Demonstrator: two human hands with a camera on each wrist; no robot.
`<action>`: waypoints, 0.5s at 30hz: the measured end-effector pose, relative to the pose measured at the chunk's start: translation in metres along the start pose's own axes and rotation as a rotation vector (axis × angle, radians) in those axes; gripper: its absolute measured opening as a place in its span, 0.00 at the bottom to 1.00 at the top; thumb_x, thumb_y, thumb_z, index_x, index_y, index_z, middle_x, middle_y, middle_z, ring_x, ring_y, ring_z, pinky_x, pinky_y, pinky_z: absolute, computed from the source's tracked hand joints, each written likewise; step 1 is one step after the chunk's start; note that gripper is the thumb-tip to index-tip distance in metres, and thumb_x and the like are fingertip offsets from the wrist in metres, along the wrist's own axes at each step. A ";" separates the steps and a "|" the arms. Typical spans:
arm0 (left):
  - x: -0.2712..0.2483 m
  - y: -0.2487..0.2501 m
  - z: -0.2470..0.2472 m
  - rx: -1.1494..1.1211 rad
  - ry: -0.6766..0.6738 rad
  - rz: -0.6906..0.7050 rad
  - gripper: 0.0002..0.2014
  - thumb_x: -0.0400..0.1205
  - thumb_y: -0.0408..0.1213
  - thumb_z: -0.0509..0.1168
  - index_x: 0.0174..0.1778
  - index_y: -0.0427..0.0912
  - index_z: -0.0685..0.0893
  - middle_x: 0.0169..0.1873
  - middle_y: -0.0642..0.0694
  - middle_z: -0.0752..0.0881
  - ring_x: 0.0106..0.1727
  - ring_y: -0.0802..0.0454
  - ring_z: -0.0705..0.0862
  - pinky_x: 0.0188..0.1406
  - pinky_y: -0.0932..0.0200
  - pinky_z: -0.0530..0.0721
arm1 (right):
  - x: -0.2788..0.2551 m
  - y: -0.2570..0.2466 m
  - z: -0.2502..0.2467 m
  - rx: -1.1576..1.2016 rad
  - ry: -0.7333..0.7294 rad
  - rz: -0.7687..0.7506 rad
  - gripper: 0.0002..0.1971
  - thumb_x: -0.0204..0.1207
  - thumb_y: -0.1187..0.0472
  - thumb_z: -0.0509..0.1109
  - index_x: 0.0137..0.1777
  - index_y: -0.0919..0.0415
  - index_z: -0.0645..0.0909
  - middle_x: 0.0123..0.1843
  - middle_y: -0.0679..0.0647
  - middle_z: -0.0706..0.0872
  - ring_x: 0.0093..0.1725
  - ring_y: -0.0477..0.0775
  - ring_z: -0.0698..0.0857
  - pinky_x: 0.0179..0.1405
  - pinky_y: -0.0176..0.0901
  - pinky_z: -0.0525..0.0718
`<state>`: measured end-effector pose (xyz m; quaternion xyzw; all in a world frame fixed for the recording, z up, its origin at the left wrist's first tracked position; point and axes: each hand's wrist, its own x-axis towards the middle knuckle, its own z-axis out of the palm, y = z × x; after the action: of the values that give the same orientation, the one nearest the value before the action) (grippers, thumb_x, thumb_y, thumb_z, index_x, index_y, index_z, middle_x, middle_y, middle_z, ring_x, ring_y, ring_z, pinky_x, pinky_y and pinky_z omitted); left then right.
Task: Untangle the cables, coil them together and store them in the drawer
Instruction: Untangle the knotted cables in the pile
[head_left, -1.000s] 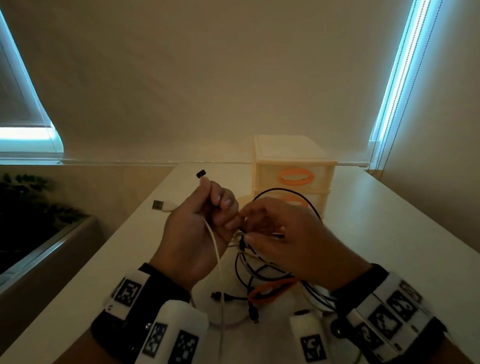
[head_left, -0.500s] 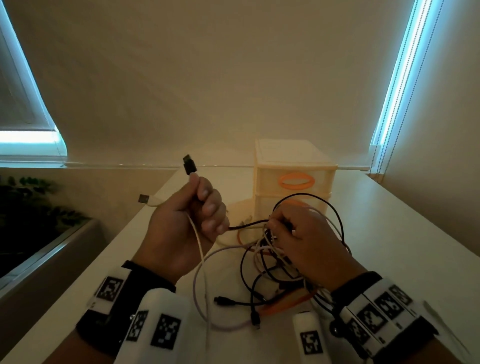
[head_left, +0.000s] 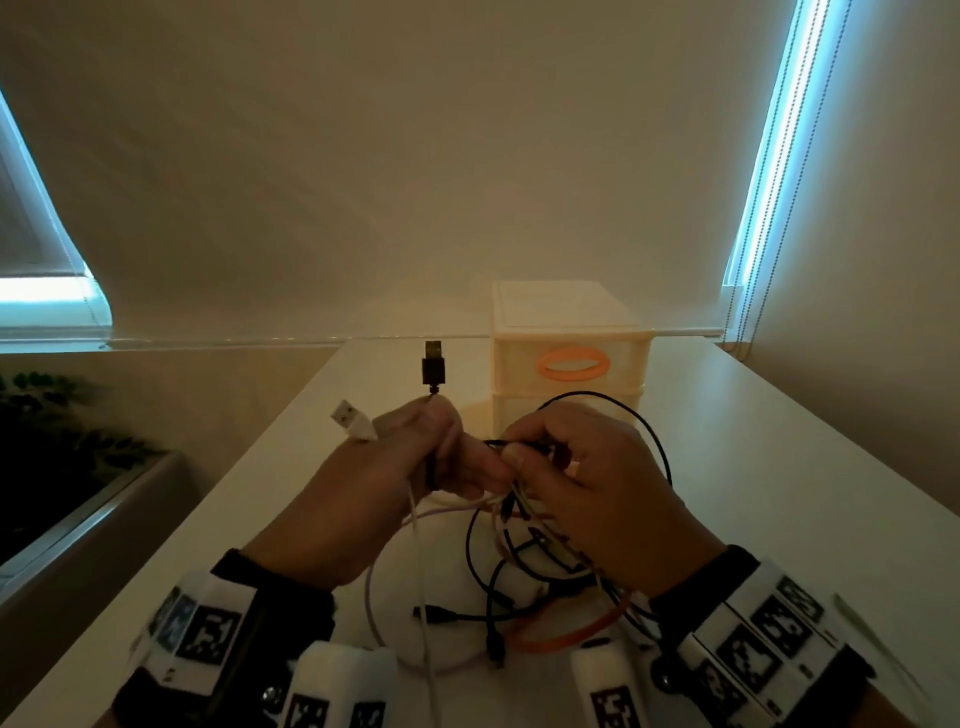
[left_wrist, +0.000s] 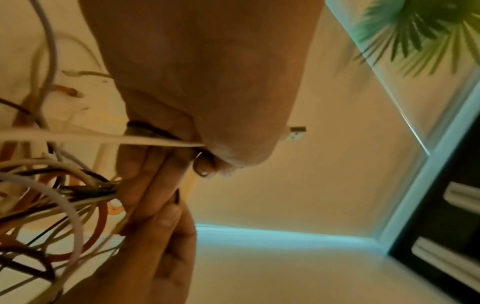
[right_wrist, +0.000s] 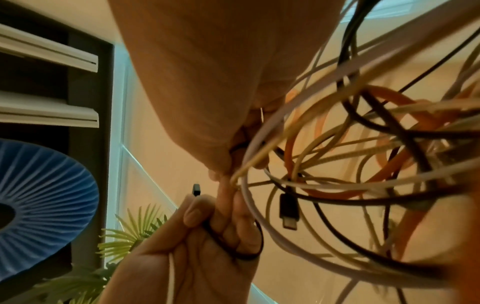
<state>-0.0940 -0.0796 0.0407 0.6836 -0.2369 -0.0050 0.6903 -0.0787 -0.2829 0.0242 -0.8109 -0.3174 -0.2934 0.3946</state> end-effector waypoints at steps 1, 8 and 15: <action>0.000 -0.001 0.001 0.080 0.047 0.041 0.21 0.91 0.48 0.52 0.41 0.33 0.73 0.44 0.31 0.91 0.48 0.36 0.90 0.48 0.49 0.86 | 0.000 0.000 0.000 0.039 -0.011 0.028 0.07 0.80 0.57 0.71 0.53 0.51 0.90 0.43 0.38 0.87 0.47 0.44 0.86 0.44 0.35 0.84; 0.006 -0.014 -0.003 0.648 0.078 0.040 0.15 0.92 0.45 0.52 0.55 0.52 0.86 0.41 0.53 0.92 0.36 0.56 0.89 0.35 0.67 0.81 | -0.003 0.001 0.002 0.317 -0.096 0.130 0.20 0.83 0.76 0.63 0.65 0.51 0.79 0.53 0.46 0.89 0.57 0.47 0.90 0.51 0.42 0.91; 0.006 -0.020 -0.006 0.834 0.176 0.134 0.16 0.91 0.44 0.54 0.38 0.50 0.78 0.29 0.50 0.83 0.33 0.59 0.81 0.33 0.67 0.75 | -0.004 0.034 -0.011 -0.263 -0.123 -0.004 0.13 0.79 0.61 0.75 0.59 0.45 0.88 0.57 0.40 0.88 0.59 0.43 0.83 0.59 0.42 0.83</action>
<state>-0.0807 -0.0768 0.0244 0.8850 -0.2028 0.1943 0.3714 -0.0582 -0.3098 0.0119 -0.8714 -0.3013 -0.2828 0.2643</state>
